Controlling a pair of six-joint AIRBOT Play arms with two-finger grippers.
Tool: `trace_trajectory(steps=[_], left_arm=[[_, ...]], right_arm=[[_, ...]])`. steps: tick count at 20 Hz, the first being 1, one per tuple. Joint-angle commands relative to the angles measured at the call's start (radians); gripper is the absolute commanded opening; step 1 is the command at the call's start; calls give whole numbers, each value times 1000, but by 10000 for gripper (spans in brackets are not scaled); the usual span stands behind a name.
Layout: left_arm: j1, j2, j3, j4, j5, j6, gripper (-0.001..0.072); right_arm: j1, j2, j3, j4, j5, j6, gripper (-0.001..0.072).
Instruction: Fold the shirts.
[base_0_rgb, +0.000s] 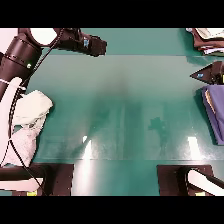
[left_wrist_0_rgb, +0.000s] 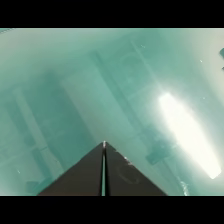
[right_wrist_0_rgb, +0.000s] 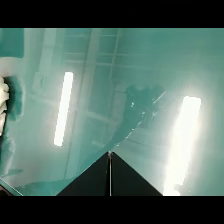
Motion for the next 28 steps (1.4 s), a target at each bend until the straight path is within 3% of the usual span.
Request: trace_trajectory(steps=[1,15,18,22,28], left_arm=[[0,0,0,0,1,0,24],[0,0,0,-1,1,0,24],[21,10,5,60,4,0,23],[203,83,-11,257,-295,28,23],[573,274,-370,272,-337,27,23]], right_arm=[[1,0,0,1,5,0,14],[1,0,0,0,11,0,14],[1,0,0,1,8,1,14],[1,0,-1,1,13,1,14],[1,0,-1,1,13,1,14]])
